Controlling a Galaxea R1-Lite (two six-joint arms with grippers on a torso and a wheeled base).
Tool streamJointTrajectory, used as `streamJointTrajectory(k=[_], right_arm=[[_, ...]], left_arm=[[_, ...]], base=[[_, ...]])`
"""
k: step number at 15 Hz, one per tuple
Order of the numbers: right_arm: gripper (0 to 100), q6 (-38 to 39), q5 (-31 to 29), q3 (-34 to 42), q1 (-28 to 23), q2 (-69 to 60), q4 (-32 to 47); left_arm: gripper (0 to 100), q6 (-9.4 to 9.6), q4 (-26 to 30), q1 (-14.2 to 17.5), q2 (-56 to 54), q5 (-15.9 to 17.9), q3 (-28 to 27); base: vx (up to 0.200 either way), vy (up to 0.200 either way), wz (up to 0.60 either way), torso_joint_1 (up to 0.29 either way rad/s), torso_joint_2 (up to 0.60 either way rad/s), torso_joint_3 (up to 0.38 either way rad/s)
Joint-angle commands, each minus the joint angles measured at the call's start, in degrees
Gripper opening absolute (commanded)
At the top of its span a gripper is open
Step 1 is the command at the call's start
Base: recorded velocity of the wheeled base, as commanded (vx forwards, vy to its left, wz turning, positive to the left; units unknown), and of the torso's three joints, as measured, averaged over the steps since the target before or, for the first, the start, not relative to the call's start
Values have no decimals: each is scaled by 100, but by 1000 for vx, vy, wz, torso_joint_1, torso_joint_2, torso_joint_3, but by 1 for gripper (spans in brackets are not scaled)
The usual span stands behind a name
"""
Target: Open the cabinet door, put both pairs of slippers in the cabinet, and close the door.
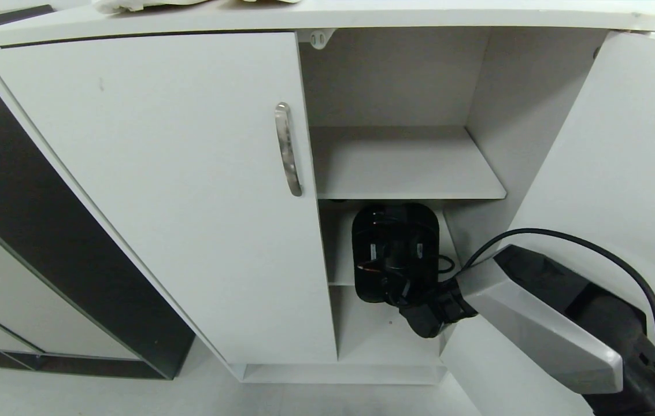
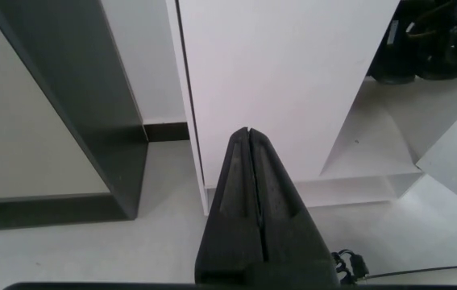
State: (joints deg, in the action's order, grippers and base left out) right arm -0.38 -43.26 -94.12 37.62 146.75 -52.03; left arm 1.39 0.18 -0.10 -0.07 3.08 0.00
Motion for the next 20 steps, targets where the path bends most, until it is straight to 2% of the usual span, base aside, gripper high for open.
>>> streamJointTrajectory(k=[1, 4, 20], right_arm=[[0, 161, 2, -396, -35, 170, 255], [0, 697, 169, -774, -123, 170, 984], [0, 635, 257, -1082, -159, 433, 1011]], left_arm=[[0, 2, -1, 1, 7, -1, 0], [0, -7, -1, 1, 7, -1, 0], [0, -7, -1, 1, 7, -1, 0]], base=[[0, 0, 0, 0, 0, 0], [0, 0, 0, 0, 0, 0], [0, 0, 0, 0, 0, 0]])
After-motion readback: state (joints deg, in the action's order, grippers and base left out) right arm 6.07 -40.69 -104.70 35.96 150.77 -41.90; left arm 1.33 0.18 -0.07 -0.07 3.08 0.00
